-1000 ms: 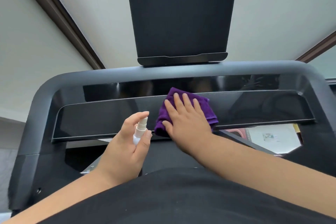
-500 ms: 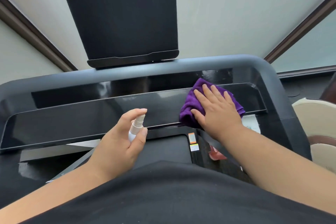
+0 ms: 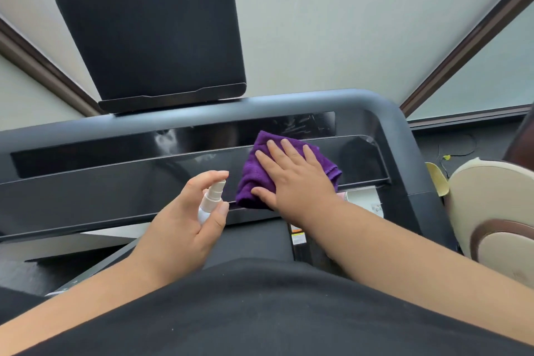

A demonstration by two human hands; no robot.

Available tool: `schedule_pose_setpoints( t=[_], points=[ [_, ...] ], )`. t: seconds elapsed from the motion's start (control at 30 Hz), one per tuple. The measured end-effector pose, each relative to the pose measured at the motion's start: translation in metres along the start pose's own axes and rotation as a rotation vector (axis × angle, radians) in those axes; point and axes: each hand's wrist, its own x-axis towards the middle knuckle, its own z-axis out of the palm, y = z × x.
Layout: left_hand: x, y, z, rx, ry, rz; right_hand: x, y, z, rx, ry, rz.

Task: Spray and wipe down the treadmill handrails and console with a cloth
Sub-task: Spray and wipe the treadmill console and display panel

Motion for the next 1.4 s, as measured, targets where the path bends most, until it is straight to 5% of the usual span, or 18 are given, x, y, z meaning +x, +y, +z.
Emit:
schedule_pose_setpoints(
  t=[0.27,0.53,0.83,1.07,1.27,1.4],
  points=[
    [0.004,-0.003,0.002,0.000,0.017,-0.022,-0.032,0.070,0.004,0.002,0.007,0.338],
    [0.015,0.011,0.013,0.014,-0.003,0.030,-0.018,0.024,0.010,0.021,0.010,0.047],
    [0.014,0.016,0.022,-0.004,-0.039,0.082,-0.041,0.083,0.008,0.025,0.026,0.305],
    [0.010,0.023,0.020,0.029,-0.014,0.072,-0.027,0.027,0.014,-0.012,0.020,0.046],
    [0.001,0.016,0.010,0.013,0.065,0.006,-0.036,0.061,0.014,-0.028,0.034,0.243],
    [-0.015,0.008,0.002,0.021,0.089,-0.043,-0.027,0.035,0.007,-0.046,-0.008,0.191]
  ],
)
